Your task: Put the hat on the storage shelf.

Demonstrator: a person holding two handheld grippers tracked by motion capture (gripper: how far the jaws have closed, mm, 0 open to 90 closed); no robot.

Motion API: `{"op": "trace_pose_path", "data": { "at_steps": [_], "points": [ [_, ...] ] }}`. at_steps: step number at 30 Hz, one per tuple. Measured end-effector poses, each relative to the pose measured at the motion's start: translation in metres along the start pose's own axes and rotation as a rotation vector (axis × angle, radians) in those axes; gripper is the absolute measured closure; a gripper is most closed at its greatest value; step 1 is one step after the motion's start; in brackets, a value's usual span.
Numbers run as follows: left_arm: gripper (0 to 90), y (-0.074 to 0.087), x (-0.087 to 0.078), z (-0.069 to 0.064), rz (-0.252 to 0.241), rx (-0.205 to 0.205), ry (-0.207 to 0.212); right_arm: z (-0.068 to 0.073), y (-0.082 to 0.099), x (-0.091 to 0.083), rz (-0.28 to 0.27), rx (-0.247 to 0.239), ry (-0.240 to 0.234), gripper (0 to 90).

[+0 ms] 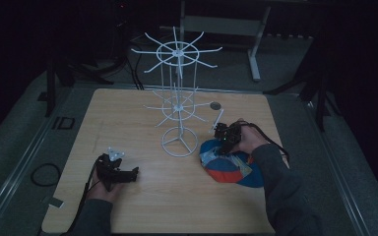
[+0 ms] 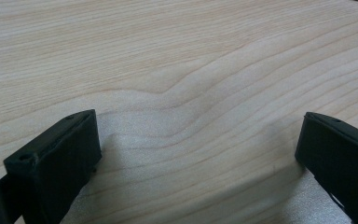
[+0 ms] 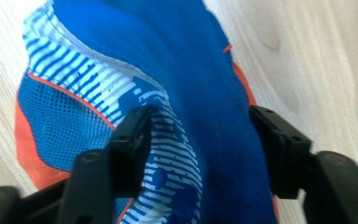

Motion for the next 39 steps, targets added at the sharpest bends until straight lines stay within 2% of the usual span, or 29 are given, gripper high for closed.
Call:
{"op": "trace_pose_path", "data": {
  "at_steps": [2, 4, 6, 10, 22, 24, 25, 39],
  "points": [
    [0.0, 0.0, 0.0, 0.0, 0.0, 0.0, 0.0, 0.003, 0.002, 0.004, 0.023, -0.041, -0.028, 64.6],
    [0.0, 0.0, 0.0, 0.0, 0.0, 0.0, 0.0, 0.004, 0.003, 0.006, 0.027, -0.06, -0.043, 80.4],
    [0.0, 0.0, 0.0, 0.0, 0.0, -0.001, 0.0, 0.007, 0.004, 0.004, 0.003, -0.067, -0.061, 87.5],
    [0.1, 0.0, 0.0, 0.0, 0.0, 0.0, 0.0, 0.01, 0.008, -0.005, -0.033, -0.077, -0.075, 87.9],
    [0.1, 0.0, 0.0, 0.0, -0.002, -0.001, -0.001, 0.013, 0.026, -0.049, -0.251, -0.046, -0.105, 87.8],
    [0.1, 0.0, 0.0, 0.0, -0.002, 0.0, -0.001, 0.014, 0.027, -0.052, -0.265, -0.042, -0.109, 87.8],
    [0.1, 0.0, 0.0, 0.0, -0.002, 0.0, -0.001, 0.015, 0.03, -0.059, -0.296, -0.038, -0.11, 87.7],
    [0.0, 0.0, 0.0, 0.0, 0.0, 0.0, -0.001, 0.019, 0.035, -0.086, -0.451, 0.0, -0.125, 87.6]
  ]
}}
Point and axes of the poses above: each handheld gripper's, and its own axes: x roughly forward along the jaws, y roughly out of its underside, z roughly to its left, the point moved 7 cm from there along x, roughly forward along the jaws, and after that the axes turned 9 degrees about x, right-handed, at the moved point
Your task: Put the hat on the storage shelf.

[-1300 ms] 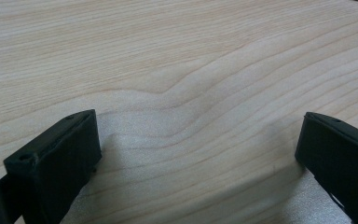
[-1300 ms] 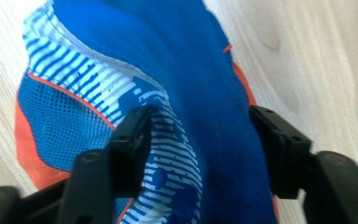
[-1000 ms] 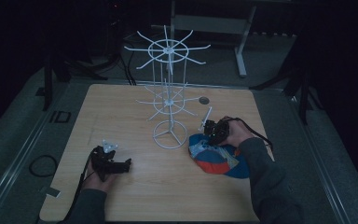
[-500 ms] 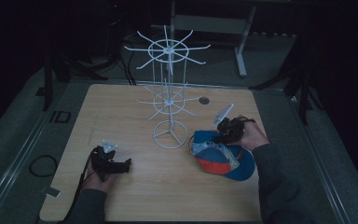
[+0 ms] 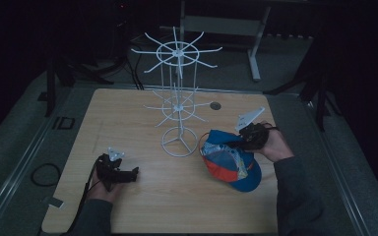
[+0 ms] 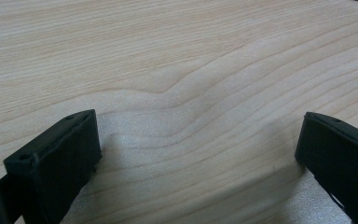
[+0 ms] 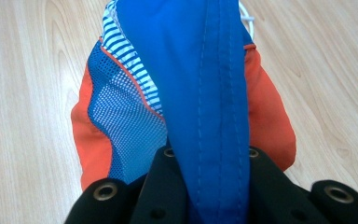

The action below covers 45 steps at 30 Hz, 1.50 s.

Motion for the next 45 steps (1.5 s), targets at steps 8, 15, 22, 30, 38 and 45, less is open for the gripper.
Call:
{"op": "trace_pose_path", "data": {
  "at_steps": [8, 15, 22, 30, 38, 45],
  "points": [
    [0.0, 0.0, 0.0, 0.0, 0.001, 0.0, 0.0, 0.002, -0.002, -0.01, -0.042, 0.009, 0.014, 87.6],
    [0.0, 0.0, 0.0, 0.0, 0.002, 0.0, 0.001, 0.003, -0.005, -0.024, -0.092, 0.021, 0.024, 87.6],
    [0.1, 0.0, 0.0, 0.0, 0.003, 0.0, 0.002, 0.005, -0.007, -0.035, -0.128, 0.041, 0.029, 87.6],
    [0.1, 0.0, 0.0, 0.0, 0.003, -0.001, 0.002, 0.005, -0.009, -0.043, -0.14, 0.052, 0.037, 87.6],
    [0.0, 0.0, 0.0, 0.0, 0.003, -0.001, 0.002, 0.004, -0.012, -0.05, -0.159, 0.066, 0.042, 87.6],
    [0.0, 0.0, 0.0, 0.0, 0.002, 0.001, 0.003, 0.003, -0.014, -0.056, -0.174, 0.1, 0.052, 87.6]
  ]
}}
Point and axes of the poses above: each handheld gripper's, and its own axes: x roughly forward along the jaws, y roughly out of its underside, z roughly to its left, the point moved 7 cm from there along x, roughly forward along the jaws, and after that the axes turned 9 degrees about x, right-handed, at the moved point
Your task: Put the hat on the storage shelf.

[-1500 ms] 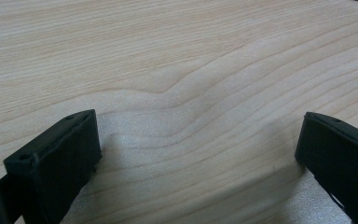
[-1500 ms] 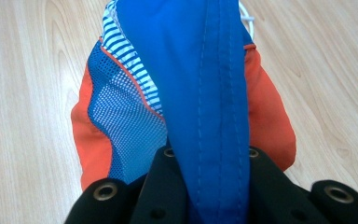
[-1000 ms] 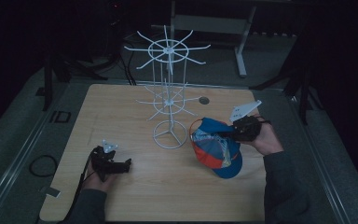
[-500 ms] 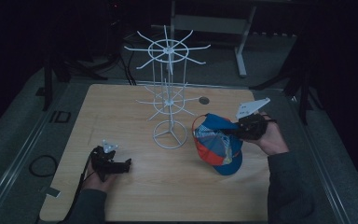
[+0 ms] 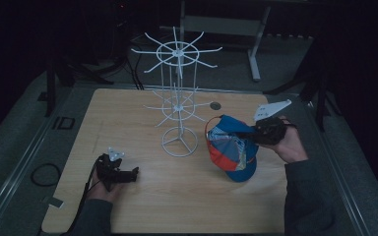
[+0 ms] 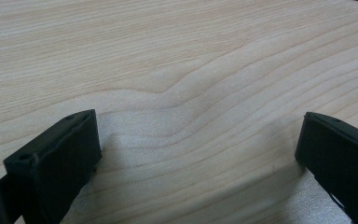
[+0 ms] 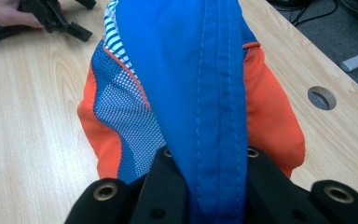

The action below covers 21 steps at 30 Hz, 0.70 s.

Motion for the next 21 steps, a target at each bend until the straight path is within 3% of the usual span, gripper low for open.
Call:
{"op": "trace_pose_path", "data": {
  "at_steps": [21],
  "points": [
    [0.0, 0.0, 0.0, 0.0, 0.001, 0.003, 0.001, 0.001, -0.012, -0.022, -0.038, -0.003, -0.012, 87.6]
  ]
}}
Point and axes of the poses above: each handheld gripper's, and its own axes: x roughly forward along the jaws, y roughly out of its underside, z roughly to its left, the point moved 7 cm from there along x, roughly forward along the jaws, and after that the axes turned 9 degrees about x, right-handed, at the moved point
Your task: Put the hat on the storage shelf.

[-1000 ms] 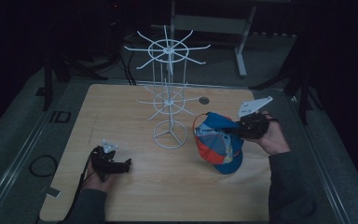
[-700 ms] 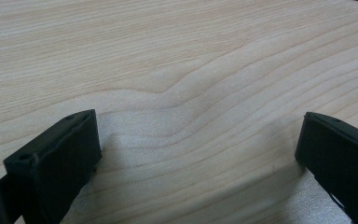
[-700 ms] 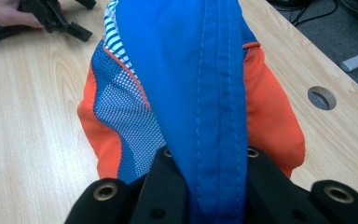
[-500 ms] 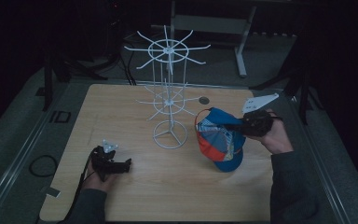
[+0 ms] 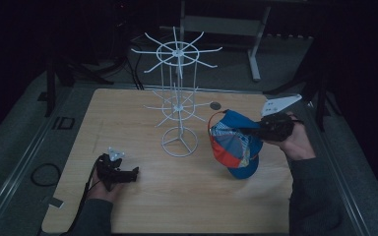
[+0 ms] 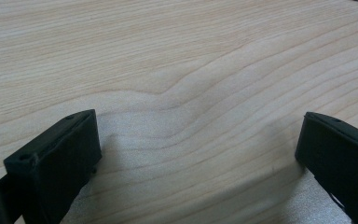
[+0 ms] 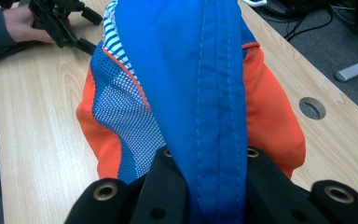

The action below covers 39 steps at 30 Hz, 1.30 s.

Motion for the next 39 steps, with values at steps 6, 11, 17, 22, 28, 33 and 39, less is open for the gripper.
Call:
{"op": "trace_pose_path", "data": {
  "at_steps": [6, 11, 17, 22, 28, 33, 39],
  "points": [
    [0.0, 0.0, 0.0, 0.0, 0.0, 0.0, 0.0, 0.002, -0.003, -0.002, -0.023, 0.007, -0.014, 87.5],
    [0.0, 0.0, 0.0, 0.0, -0.001, -0.001, 0.001, 0.003, -0.007, -0.004, -0.048, 0.01, -0.015, 87.5],
    [0.0, 0.0, 0.0, 0.0, -0.002, -0.001, 0.001, 0.001, -0.01, -0.003, -0.077, 0.006, -0.007, 87.5],
    [0.0, 0.0, 0.0, 0.0, -0.002, -0.001, 0.001, 0.002, -0.012, -0.003, -0.092, 0.006, -0.001, 87.4],
    [0.0, 0.0, 0.0, 0.0, -0.002, -0.001, 0.001, 0.001, -0.019, -0.007, -0.115, 0.004, 0.014, 87.4],
    [0.0, 0.0, 0.0, 0.0, -0.001, -0.001, 0.001, -0.001, -0.027, -0.011, -0.143, 0.001, 0.035, 87.4],
    [0.0, 0.0, 0.0, 0.0, -0.001, -0.001, 0.001, -0.003, -0.033, -0.012, -0.165, 0.016, 0.047, 87.4]
  ]
}}
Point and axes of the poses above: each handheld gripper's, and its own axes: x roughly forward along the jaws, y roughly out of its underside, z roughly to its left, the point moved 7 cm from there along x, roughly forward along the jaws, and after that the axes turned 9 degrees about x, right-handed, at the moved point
